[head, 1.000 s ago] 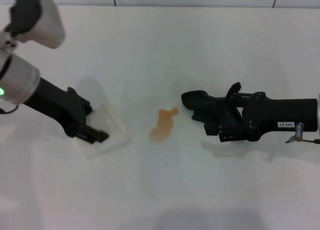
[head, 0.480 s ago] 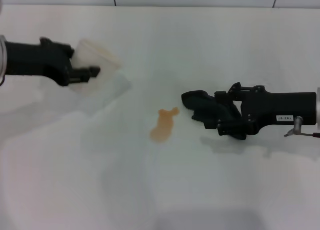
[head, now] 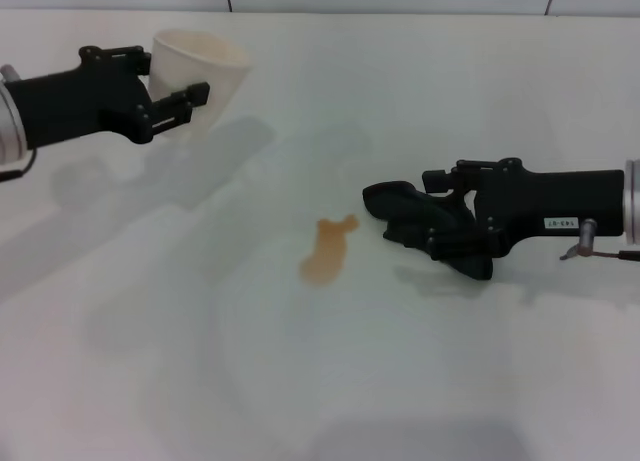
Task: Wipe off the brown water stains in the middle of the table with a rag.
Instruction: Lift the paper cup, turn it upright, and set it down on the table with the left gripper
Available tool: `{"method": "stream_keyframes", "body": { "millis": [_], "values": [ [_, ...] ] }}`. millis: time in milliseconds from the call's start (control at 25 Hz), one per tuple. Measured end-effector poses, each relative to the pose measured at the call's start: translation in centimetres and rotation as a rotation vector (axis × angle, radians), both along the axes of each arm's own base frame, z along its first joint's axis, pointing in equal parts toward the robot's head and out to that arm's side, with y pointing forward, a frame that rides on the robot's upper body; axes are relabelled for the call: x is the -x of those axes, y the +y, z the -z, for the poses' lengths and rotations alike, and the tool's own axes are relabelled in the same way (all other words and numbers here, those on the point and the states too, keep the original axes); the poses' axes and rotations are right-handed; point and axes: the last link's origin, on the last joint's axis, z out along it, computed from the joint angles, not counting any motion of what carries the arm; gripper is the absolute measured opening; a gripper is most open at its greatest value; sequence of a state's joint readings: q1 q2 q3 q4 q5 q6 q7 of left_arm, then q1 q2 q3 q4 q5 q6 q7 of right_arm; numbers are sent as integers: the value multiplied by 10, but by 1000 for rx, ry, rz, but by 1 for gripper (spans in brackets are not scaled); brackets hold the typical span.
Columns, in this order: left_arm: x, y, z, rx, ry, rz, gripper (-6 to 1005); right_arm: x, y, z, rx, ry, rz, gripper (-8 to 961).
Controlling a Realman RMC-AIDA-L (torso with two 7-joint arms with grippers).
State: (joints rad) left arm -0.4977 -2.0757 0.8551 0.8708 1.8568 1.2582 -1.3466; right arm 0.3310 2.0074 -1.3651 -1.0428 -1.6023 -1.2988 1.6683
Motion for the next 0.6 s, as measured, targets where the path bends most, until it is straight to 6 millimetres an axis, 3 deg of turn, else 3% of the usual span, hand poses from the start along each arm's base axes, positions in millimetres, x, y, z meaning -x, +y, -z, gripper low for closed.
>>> {"method": "stream_keyframes", "body": {
  "millis": [600],
  "values": [
    [37,-16,40,-133,-50,14,495,-6,9,6,-48,-82,-21,838]
  ]
}}
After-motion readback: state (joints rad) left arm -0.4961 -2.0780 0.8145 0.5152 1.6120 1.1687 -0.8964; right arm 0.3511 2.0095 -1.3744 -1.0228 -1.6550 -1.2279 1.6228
